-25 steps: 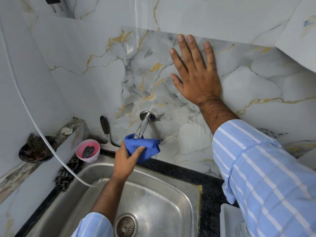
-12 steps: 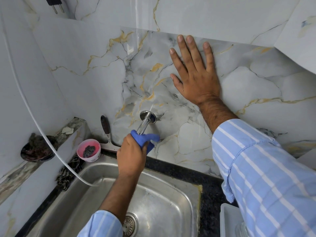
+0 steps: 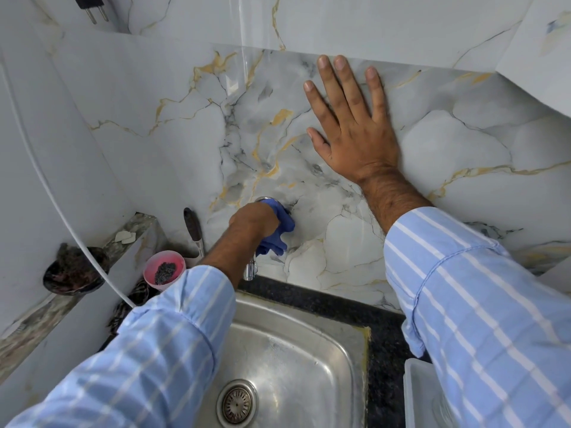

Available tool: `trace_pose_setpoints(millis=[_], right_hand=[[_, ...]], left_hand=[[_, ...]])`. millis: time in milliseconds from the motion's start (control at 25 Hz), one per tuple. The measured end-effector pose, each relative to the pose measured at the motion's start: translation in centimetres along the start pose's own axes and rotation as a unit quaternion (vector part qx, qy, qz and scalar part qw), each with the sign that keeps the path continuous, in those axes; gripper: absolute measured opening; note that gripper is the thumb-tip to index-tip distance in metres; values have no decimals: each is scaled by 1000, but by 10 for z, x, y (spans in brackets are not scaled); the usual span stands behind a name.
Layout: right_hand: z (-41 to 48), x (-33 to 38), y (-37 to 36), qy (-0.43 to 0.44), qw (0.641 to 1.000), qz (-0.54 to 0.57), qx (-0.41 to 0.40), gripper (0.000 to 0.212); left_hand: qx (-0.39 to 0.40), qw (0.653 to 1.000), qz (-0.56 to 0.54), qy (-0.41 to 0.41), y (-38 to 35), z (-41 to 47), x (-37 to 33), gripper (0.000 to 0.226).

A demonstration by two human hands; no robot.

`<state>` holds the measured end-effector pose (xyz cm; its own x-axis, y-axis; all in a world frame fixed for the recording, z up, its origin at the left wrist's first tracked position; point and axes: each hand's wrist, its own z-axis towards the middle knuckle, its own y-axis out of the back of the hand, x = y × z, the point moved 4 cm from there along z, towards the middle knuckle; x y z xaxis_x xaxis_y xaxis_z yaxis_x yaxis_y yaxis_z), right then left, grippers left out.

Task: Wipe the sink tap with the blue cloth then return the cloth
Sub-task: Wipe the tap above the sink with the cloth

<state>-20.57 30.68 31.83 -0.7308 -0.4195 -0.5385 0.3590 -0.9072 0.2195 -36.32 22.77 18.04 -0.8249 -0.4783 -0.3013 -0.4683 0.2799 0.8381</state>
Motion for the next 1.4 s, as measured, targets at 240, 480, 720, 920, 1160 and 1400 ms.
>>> trace_pose_setpoints(millis=[240,480,720,920,1160,1400], right_hand=[[0,0,-1,-2,1000,0,2,65],[1,-1,2,-2,1000,-8,1,65],[1,1,0,-3,1000,-5,12,65],[1,1,1,5,1000,-13,17,66],[3,0,6,12,998,-10,54,66],[12,36,54,-95,955,148,239,60]], left_hand=[[-285,956,-27,70,-32,-40,18,37],[-362,871,-332,-18,-90,-71,56,25],[-323,869,-356,-115,-126,-65,82,58],[-381,871,-306,-44,-143,-68,89,49],[-303,925,-228,30,-176,-89,102,28],[-283,940,-191,7,-177,-134,106,48]])
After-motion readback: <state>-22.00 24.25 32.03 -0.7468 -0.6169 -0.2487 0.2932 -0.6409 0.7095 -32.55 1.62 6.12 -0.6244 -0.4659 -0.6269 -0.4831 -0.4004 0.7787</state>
